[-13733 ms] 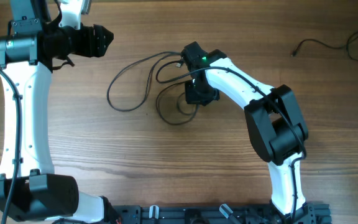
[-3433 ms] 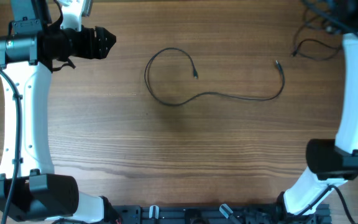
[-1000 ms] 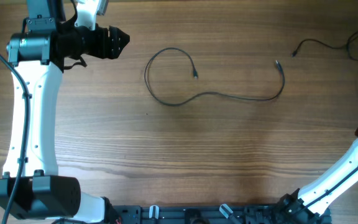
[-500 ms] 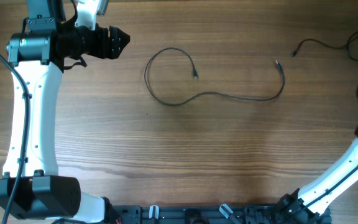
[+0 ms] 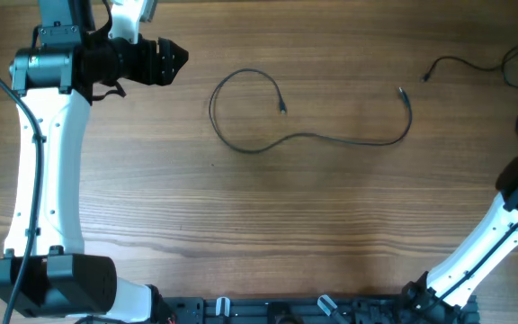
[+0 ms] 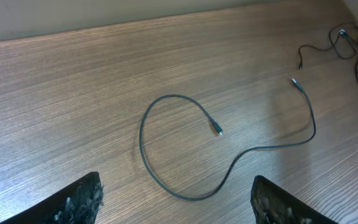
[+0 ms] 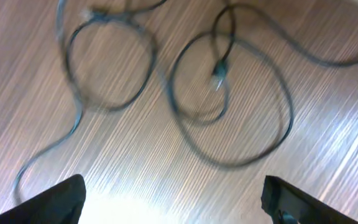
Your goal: Untangle cables
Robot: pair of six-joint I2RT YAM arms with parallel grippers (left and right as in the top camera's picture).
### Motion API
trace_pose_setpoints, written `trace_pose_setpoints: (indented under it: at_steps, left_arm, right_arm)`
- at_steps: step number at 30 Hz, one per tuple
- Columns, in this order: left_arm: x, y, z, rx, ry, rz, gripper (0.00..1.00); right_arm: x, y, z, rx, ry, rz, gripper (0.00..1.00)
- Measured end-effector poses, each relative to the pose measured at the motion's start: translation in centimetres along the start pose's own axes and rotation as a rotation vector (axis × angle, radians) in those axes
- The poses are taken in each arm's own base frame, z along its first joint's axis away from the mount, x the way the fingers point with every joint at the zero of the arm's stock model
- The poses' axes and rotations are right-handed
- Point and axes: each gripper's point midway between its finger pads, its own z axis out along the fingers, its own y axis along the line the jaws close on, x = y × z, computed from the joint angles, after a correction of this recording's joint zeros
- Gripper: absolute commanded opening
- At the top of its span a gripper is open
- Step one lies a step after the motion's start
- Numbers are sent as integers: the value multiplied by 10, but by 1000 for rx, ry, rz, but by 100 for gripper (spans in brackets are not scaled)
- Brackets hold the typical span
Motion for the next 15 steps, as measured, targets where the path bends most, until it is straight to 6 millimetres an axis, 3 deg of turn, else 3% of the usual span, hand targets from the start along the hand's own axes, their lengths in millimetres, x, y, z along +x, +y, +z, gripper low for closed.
trace_pose_setpoints:
  at_steps: [6,11,15]
  left_arm:
    - [2,0,0,1,6,-4,79]
    - [3,0,0,2,10,-3,79]
    - [3,0,0,0,11,-4,79]
  right_arm:
    - [20,23,-66,-57,-8,-53,93]
    - [52,34,-125,-82,4,-95,93]
    - [79,39,-143,-70,49,-136,91]
